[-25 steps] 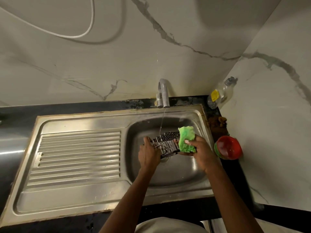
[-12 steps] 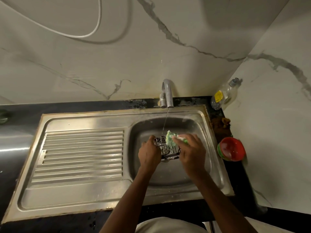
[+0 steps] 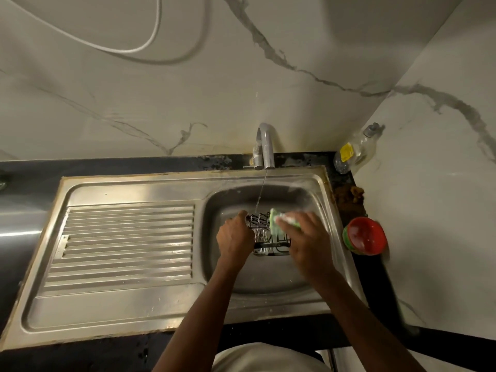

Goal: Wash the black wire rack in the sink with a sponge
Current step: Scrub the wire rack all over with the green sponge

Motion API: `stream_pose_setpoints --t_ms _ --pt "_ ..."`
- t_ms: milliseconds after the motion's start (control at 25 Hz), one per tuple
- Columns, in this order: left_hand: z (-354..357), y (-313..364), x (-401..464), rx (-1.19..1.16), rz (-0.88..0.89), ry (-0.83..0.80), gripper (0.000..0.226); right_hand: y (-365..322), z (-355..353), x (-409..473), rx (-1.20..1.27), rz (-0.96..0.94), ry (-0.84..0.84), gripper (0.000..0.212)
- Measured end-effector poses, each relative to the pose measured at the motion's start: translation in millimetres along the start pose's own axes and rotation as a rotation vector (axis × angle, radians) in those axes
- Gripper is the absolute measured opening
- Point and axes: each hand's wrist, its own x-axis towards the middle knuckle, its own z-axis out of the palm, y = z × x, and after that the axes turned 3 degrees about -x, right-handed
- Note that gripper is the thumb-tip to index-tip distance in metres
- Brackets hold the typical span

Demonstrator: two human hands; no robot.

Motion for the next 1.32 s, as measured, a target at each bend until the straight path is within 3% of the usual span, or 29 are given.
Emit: stream_pose_setpoints --t_ms 80,240,400,440,560,600,720,760,880,960,1080,1200,1320 --pt "-3 3 -1 -0.042 -0.01 -0.008 0.03 -9 6 8 0.04 0.085 0.016 0.042" --pt "-5 -5 -2 -0.086 -0.073 -0.007 0.036 -15 0 -34 0.106 -0.071 -0.036 0.04" --pt "-4 -4 -3 -0.132 -0.146 -0.043 0.052 -2 3 -3 0.181 0.336 0.09 0.044" --pt "-4 -4 -2 -0.159 -0.167 -0.049 0.054 -14 8 -2 0.189 0.316 0.096 0.043" --pt "-6 -1 0 -0.24 -0.223 -0.042 0.055 -26 12 -20 0.135 -0.027 0.113 0.036" --pt "-5 -2 0 -0.259 -0.247 -0.044 0.054 -14 13 -20 0.139 -0.004 0.151 0.036" --pt "-5 -8 0 -0.327 -0.354 -0.068 0.037 5 12 -19 0.151 0.311 0.266 0.049" --pt "-6 -10 1 -0.347 -0.38 -0.071 0.032 -5 14 -22 0.145 0.305 0.266 0.052" --pt "-7 -5 0 -0.358 -0.381 -0.072 0.03 -43 10 -23 0.119 0.003 0.238 0.036" --pt "-10 3 -1 -0.329 -0.358 -0.059 0.032 -37 4 -8 0.057 -0.059 0.238 0.038" --pt "-11 0 -3 -0.296 -0.355 -0.072 0.033 -16 9 -2 -0.144 -0.139 0.269 0.021" --pt "-11 -7 -6 -0.28 -0.356 -0.07 0.037 4 9 -1 -0.197 -0.003 0.353 0.025" --pt "-13 -1 -6 -0.208 -0.277 -0.035 0.04 -24 13 -2 -0.029 0.093 0.328 0.037"
